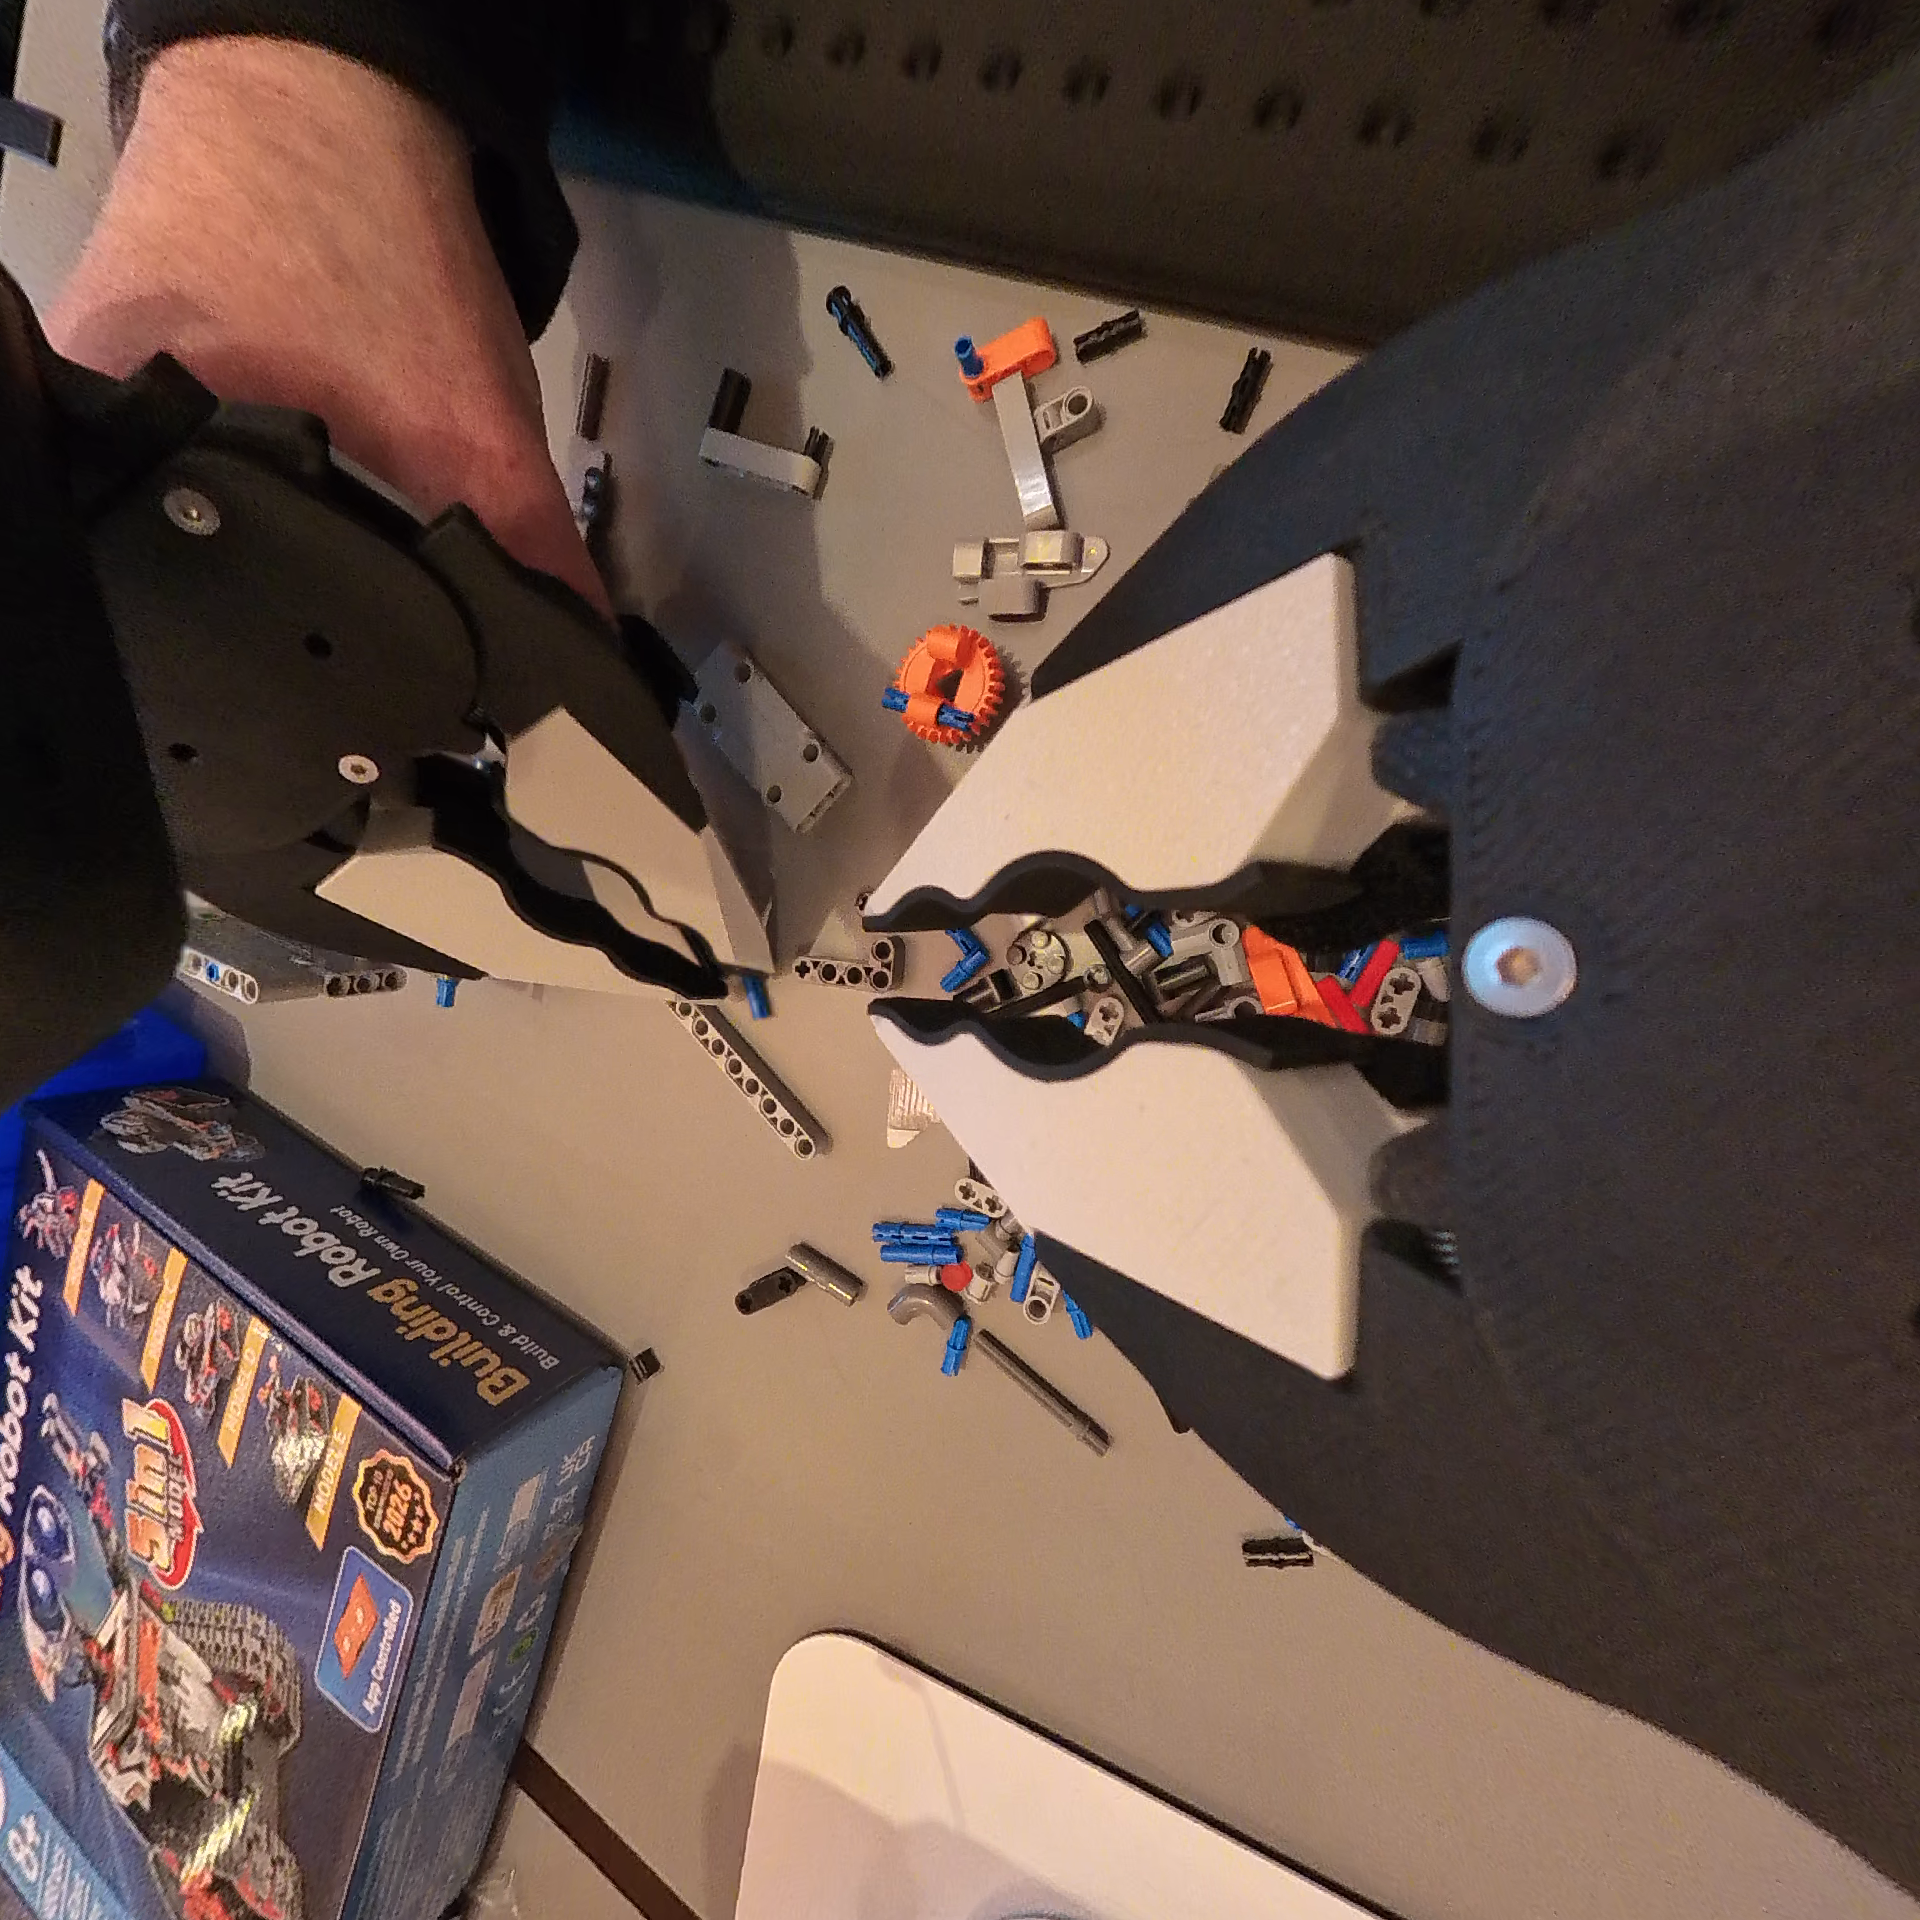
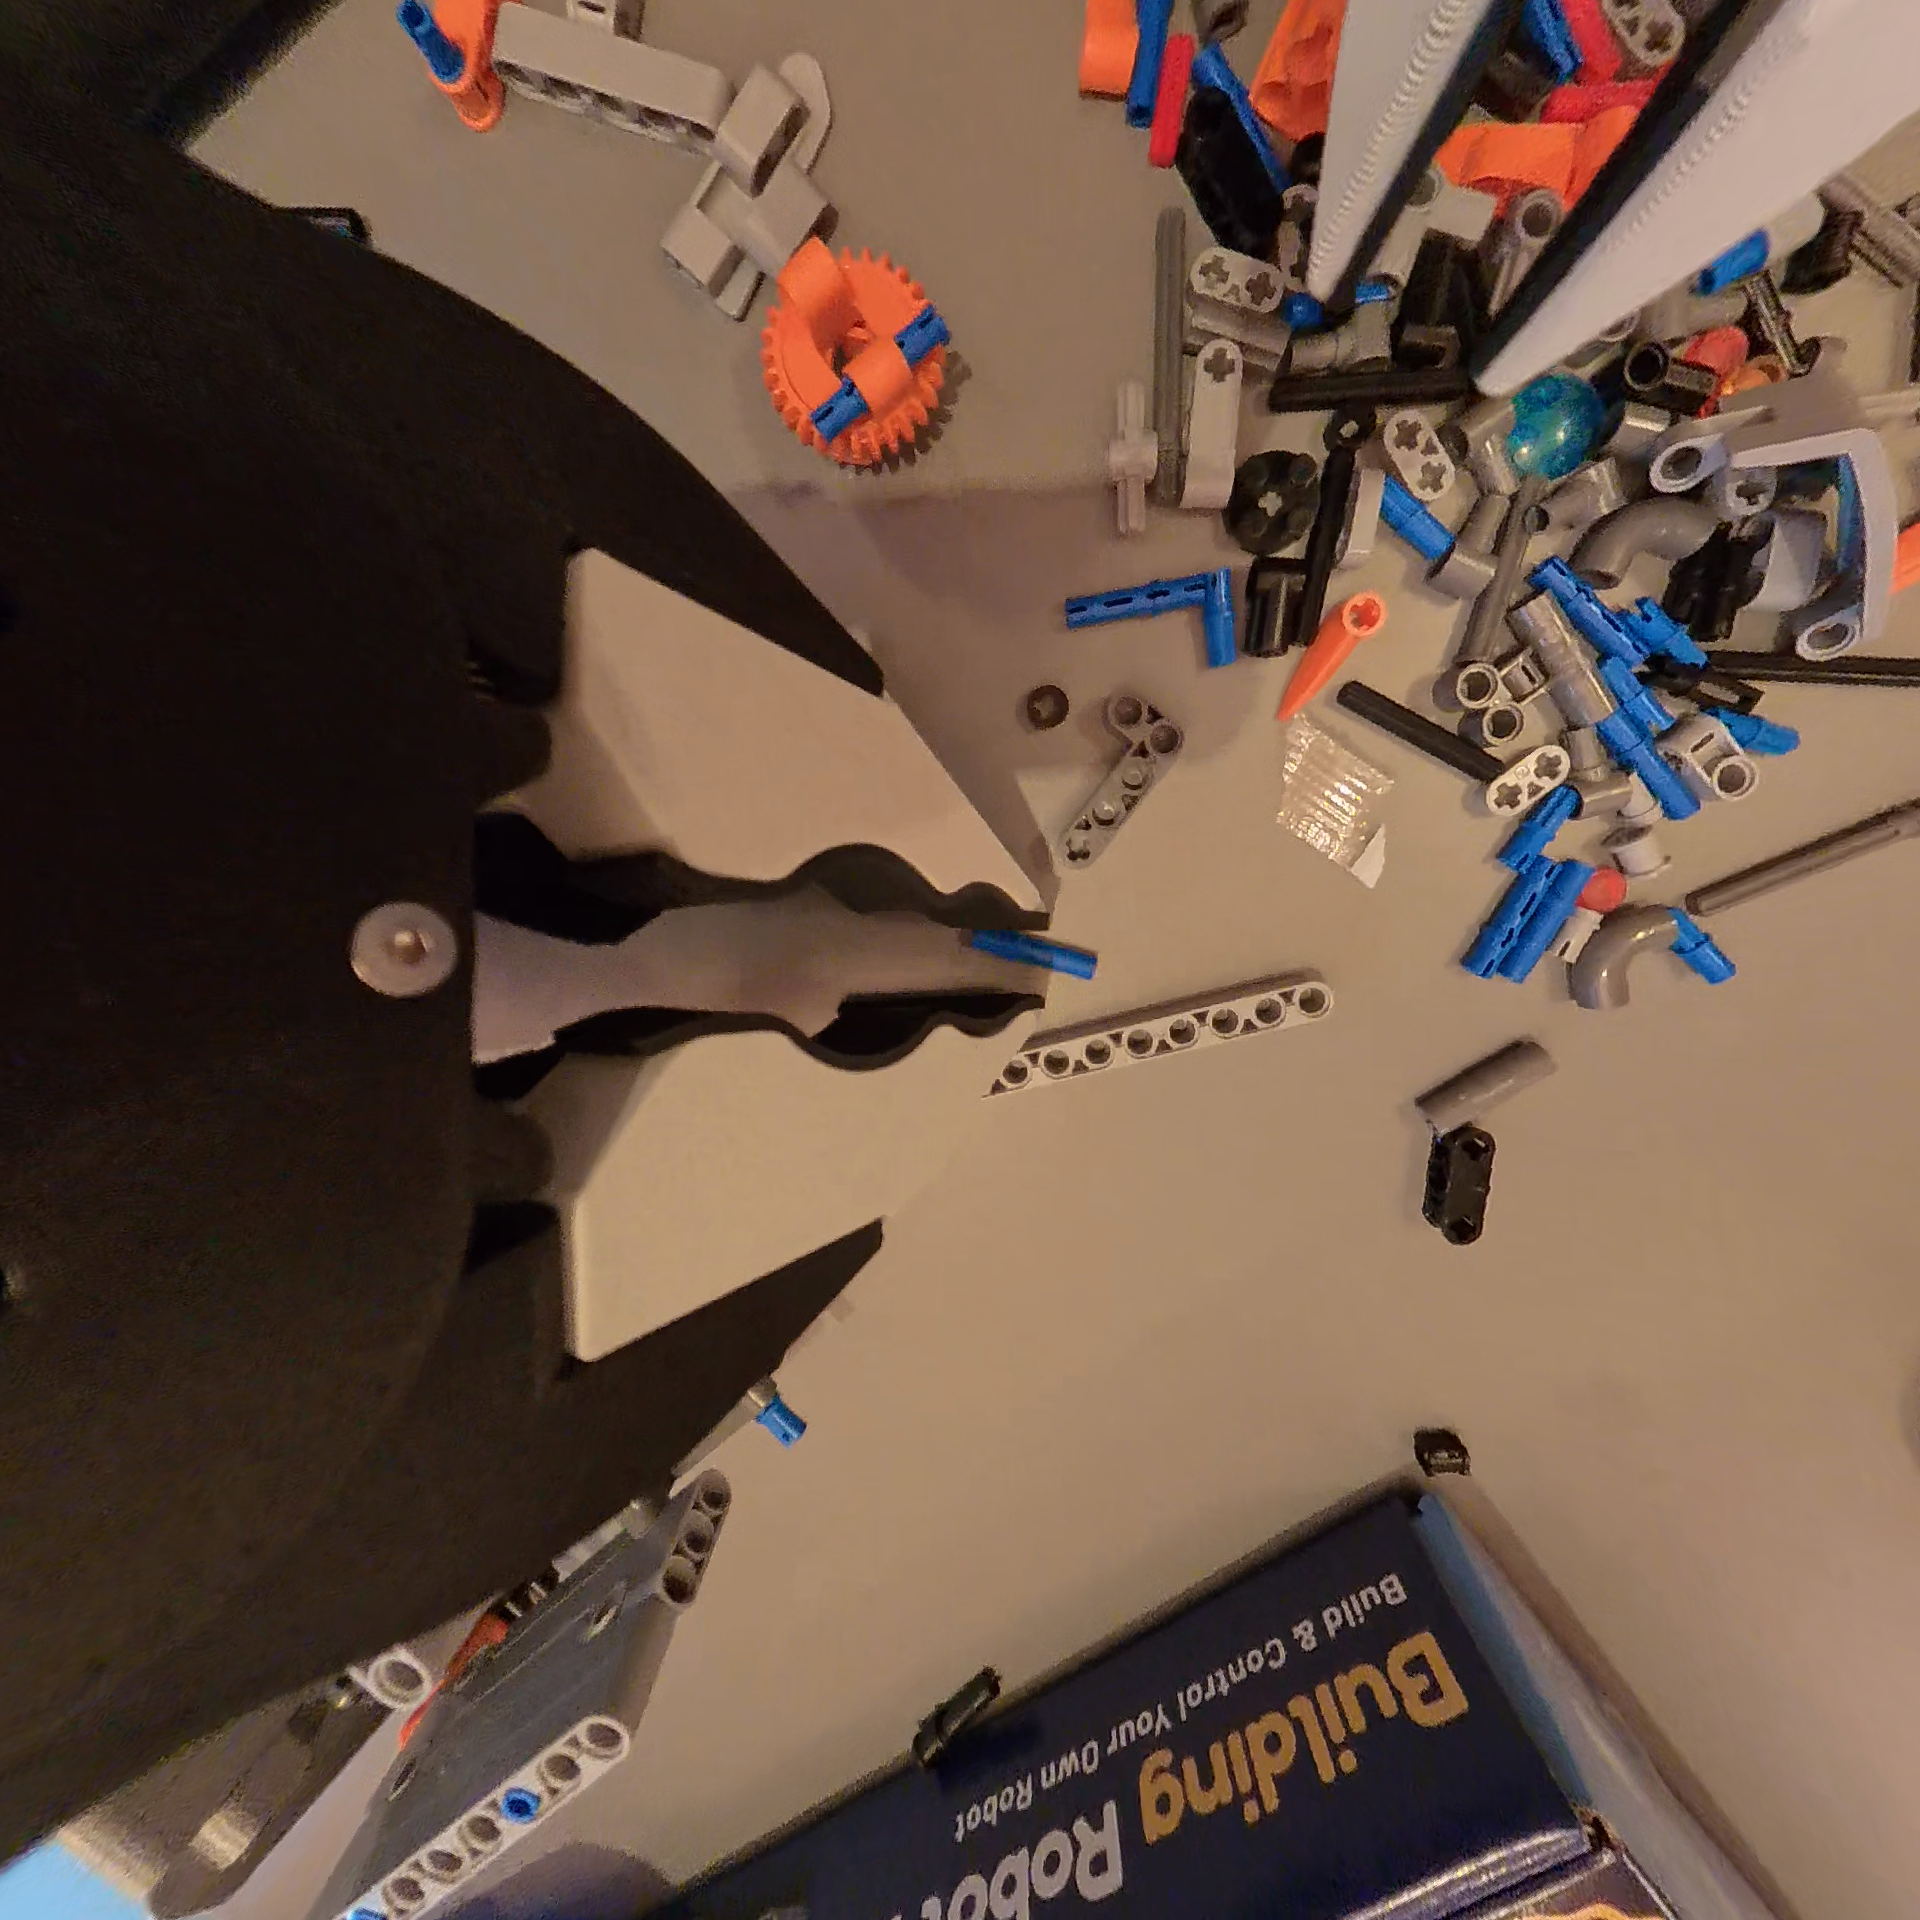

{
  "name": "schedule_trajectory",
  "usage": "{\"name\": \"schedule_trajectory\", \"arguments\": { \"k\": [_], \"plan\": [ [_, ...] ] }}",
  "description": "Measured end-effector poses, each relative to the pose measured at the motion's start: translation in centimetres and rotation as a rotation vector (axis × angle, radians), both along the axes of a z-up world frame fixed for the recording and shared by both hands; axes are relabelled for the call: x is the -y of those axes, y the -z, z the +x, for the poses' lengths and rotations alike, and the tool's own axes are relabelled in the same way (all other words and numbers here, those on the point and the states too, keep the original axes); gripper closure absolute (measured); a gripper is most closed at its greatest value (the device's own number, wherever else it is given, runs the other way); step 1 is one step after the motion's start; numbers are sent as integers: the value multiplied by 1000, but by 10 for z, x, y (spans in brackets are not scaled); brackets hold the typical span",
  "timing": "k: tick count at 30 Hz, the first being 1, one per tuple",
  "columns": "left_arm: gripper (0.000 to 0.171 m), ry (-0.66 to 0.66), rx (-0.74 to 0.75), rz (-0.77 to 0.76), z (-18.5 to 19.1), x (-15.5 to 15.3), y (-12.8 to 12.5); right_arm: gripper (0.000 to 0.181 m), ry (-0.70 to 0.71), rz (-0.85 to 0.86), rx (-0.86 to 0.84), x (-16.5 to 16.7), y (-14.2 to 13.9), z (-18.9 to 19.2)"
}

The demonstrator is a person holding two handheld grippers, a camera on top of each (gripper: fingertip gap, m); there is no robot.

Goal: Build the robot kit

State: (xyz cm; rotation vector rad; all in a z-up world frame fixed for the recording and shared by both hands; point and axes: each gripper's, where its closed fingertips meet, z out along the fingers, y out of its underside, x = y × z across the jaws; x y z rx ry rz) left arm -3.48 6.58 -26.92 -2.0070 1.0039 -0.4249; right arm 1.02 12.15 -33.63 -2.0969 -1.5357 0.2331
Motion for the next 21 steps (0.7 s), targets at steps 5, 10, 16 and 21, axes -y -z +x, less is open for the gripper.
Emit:
{"name": "schedule_trajectory", "arguments": {
  "k": [5, 10, 16, 21],
  "plan": [
    [162, 3, 9, -13, 1, 0, 2, 179, -17, -56, -34, 5, 1, -1],
    [156, 50, 1, 18, 8, 3, 2, 179, -77, -146, -196, 26, -25, -6],
    [150, 186, -137, 240, 29, 14, -7, 179, -247, -368, -447, 70, -67, -8],
    [159, 294, -217, 360, 48, 31, -8, 179, -336, -504, -514, 91, -78, -5]
  ]
}}
